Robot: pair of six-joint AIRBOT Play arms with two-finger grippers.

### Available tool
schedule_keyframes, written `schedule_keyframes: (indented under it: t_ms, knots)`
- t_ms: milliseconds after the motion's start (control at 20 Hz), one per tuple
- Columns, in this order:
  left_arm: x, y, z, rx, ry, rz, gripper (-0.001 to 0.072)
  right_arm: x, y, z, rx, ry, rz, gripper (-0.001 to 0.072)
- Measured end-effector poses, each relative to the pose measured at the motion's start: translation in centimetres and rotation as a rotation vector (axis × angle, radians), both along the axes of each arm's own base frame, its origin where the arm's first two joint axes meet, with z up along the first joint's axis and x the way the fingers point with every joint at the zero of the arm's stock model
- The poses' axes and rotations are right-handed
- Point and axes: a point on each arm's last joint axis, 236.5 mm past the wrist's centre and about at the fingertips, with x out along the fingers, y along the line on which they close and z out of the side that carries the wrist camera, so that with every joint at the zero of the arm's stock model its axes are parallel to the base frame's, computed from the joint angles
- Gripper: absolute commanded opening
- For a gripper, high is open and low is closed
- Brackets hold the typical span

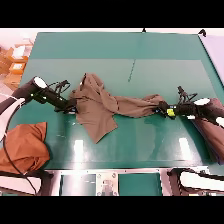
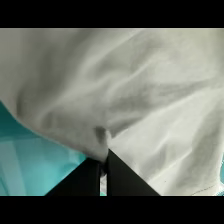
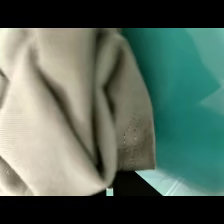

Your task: Fold the shirts.

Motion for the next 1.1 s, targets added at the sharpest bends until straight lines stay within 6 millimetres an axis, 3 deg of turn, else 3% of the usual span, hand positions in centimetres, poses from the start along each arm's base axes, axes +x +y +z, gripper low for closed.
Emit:
schedule_keyframes:
  t_ms: [150,300,450,600,750,850,950,1050,1100]
  knots:
    - [0.6,0.6,0.4,0.026,-0.033,-0.013,0.0026,-0.4,3.0,5.3,0.113,-0.042,0.106,0.0017]
    - [1.1,1.8,0.6,0.087,-0.062,-0.032,0.0026,0.3,4.5,15.1,0.217,-0.221,0.128,0.0018]
    - [1.2,2.8,0.6,0.129,-0.067,-0.048,0.0026,2.0,2.9,22.6,0.232,-0.380,0.077,0.0018]
    - [1.0,3.5,0.4,0.163,-0.063,-0.063,0.0026,5.7,-0.9,26.1,0.189,-0.504,-0.072,0.0018]
    - [0.8,3.8,0.4,0.175,-0.058,-0.070,0.0026,10.6,-5.5,24.6,0.151,-0.535,-0.263,0.0019]
    - [0.8,3.9,0.3,0.179,-0.057,-0.072,0.0026,13.5,-7.5,21.0,0.144,-0.489,-0.355,0.0033]
    - [0.8,3.8,0.4,0.175,-0.056,-0.071,0.0026,15.6,-8.8,16.4,0.142,-0.421,-0.410,0.0502]
    - [0.9,3.4,0.5,0.158,-0.060,-0.068,0.0026,16.6,-9.3,12.7,0.138,-0.365,-0.407,0.0512]
    - [0.9,3.3,0.6,0.151,-0.061,-0.066,0.0026,16.6,-9.5,12.0,0.151,-0.348,-0.386,0.0485]
